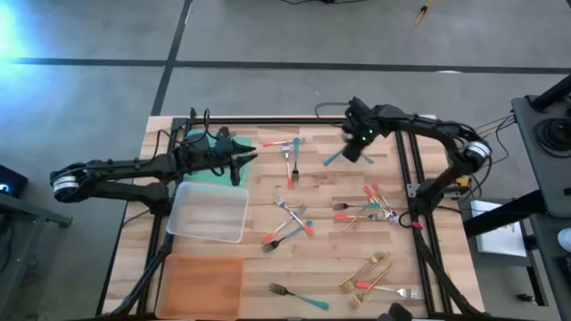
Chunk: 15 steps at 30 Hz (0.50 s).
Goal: Sort silverware by color (type)
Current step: Put the blue fork into the blue bin
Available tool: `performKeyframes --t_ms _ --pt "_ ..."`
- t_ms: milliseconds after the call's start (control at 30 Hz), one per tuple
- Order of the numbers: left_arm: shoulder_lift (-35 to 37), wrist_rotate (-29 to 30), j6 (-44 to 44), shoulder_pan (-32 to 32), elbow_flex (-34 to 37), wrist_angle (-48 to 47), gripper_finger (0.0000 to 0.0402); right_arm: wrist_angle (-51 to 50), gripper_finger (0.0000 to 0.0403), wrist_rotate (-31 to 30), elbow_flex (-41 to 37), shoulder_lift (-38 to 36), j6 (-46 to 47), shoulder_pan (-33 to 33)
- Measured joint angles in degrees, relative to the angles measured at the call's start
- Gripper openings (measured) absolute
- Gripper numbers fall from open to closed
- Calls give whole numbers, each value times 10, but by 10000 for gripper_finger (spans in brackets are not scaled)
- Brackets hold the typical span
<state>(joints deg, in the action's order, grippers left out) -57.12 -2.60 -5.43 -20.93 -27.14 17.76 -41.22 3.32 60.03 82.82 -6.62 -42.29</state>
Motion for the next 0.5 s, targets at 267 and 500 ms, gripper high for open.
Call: performKeyframes --t_ms 267,500 --pt "-58 -44 -20 2 40 156 91 382 9 32 -29 -74 42 102" --pt "-156 -41 51 1 43 297 91 571 9 -78 -32 -41 44 202"
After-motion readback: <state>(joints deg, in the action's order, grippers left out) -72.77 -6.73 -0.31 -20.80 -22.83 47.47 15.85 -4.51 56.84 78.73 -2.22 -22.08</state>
